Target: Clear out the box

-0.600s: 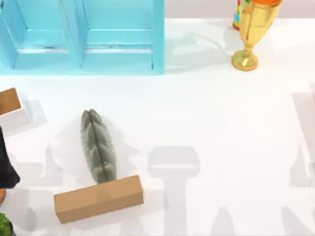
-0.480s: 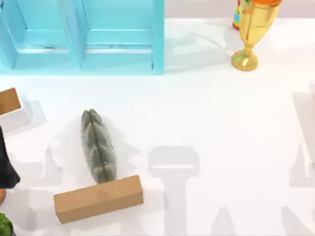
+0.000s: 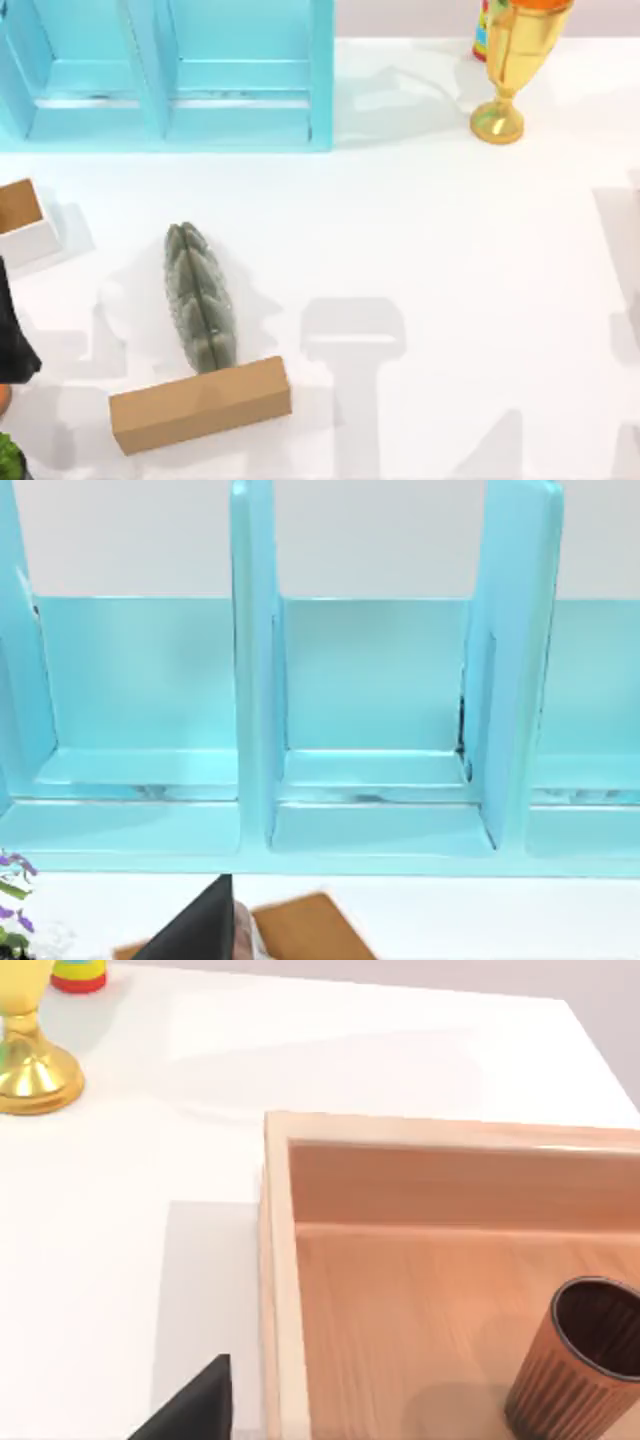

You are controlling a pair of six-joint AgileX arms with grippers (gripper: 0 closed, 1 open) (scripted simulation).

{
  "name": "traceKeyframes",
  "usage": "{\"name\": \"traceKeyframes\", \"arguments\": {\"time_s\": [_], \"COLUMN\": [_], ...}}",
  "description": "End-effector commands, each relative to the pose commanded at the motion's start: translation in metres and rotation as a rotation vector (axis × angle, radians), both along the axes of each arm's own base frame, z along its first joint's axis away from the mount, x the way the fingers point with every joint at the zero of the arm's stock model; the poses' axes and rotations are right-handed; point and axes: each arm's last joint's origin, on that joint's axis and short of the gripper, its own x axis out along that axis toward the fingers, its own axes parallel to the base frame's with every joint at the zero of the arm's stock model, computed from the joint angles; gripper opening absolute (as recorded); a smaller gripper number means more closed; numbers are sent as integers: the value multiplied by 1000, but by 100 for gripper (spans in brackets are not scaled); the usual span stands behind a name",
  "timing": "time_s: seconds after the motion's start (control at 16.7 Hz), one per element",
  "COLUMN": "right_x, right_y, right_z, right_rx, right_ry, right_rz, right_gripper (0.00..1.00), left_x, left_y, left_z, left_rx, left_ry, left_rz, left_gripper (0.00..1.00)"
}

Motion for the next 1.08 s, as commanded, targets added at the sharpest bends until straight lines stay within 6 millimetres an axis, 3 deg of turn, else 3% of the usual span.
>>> {"name": "traceKeyframes", "arguments": {"time_s": [0.24, 0.42, 0.78, 1.08], "right_x": [34, 70, 126, 138], "right_y": [-24, -53, -116, -137], "right_z": [32, 42, 30, 22], "right_rx": [-28, -1, 125, 179], "right_ry": [371, 662, 1087, 1194], "right_rz": [-62, -75, -29, -1], "right_gripper": [100, 100, 100, 100], "left_x": [0, 0, 0, 0], "left_y": [0, 0, 0, 0], "left_z": [0, 0, 0, 0], "left_rx": [0, 0, 0, 0], "left_ry": [0, 0, 0, 0], "left_rz": [0, 0, 0, 0], "left_gripper": [100, 100, 100, 100]}}
